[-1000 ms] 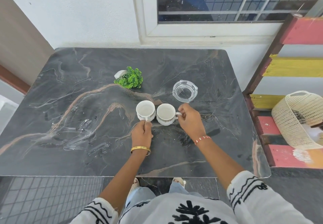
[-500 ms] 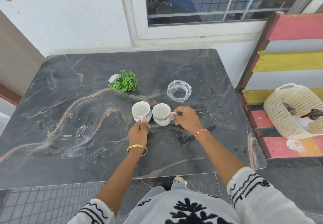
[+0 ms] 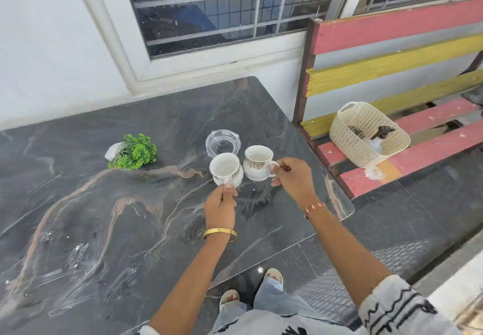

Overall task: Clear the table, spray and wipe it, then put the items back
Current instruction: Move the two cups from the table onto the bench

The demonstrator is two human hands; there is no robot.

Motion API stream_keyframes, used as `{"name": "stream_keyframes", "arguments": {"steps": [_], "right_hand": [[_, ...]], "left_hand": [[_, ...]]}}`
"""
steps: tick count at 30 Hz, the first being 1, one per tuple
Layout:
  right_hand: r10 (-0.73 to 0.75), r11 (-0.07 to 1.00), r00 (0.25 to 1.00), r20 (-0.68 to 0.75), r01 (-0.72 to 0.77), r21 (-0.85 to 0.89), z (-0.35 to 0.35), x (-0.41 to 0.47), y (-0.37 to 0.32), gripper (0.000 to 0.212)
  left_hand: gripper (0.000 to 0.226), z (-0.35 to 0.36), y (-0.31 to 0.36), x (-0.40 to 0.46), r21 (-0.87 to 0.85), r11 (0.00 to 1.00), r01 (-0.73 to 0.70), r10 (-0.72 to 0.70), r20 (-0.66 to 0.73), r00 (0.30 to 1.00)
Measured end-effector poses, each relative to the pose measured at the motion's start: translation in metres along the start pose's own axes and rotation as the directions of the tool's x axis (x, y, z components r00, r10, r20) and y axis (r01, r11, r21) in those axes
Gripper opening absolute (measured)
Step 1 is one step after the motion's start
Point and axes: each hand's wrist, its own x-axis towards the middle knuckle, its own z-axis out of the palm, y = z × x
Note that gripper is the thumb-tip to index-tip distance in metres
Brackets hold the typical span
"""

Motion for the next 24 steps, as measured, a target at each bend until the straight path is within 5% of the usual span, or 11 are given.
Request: {"name": "stream_keyframes", "arguments": {"steps": [12,24], "right_hand": [[0.127,0.991,0.964,-0.235,-0.111,0.082,-0.128,0.01,0.066,0.014],[0.085,0.995,0.96,-0.266,-0.096,-0.029,-0.301,0.074,0.153,0.023]], "left_hand": [[0.04,0.137,0.03,-0.014,0.019,0.997,-0.071,0.064,0.236,0.97],[0.041,0.352,0.055,-0.053,0.021,0.999,-0.049,0.043,0.219,0.975]]}}
